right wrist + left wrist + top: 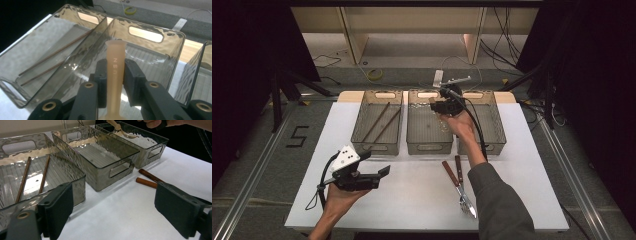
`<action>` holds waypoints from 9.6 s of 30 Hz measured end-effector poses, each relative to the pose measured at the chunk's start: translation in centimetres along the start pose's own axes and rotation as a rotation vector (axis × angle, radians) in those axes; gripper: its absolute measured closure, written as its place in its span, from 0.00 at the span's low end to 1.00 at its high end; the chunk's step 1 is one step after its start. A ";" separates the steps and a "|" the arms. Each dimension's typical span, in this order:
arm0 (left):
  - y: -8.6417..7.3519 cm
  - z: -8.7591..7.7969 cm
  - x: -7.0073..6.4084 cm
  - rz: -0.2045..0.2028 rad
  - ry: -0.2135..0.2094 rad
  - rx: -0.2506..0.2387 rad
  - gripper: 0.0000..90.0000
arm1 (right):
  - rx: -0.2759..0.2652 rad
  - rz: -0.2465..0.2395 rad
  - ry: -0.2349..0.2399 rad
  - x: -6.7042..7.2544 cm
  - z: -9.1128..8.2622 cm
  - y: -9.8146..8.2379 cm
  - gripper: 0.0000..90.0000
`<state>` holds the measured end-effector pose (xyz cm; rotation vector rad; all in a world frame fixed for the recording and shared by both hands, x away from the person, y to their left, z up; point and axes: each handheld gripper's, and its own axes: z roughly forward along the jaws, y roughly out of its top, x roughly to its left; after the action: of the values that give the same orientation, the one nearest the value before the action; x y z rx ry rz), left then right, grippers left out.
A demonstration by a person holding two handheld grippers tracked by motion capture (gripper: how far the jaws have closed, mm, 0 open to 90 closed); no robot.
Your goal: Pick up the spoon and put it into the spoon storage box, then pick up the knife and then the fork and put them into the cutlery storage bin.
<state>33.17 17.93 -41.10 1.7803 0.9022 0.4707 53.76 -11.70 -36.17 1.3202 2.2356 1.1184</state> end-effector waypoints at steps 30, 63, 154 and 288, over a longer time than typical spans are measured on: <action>0.0 0.0 -0.1 0.001 0.000 0.004 0.17 | 0.055 0.000 -0.007 1.6 3.1 -0.7 0.82; -0.1 0.0 0.0 0.001 0.006 0.009 0.17 | 0.078 -0.095 0.087 2.4 -2.7 -2.5 0.38; -0.1 -0.1 -0.1 0.013 0.012 0.009 0.17 | 0.479 -0.190 0.135 2.9 -4.7 -14.7 0.50; -0.1 0.0 -0.1 0.013 0.014 0.009 0.17 | 0.118 -0.037 0.008 -6.1 -12.0 -4.8 0.86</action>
<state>33.08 17.90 -41.14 1.7943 0.9041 0.4890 46.86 -23.75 -32.78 1.3158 2.3537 0.9941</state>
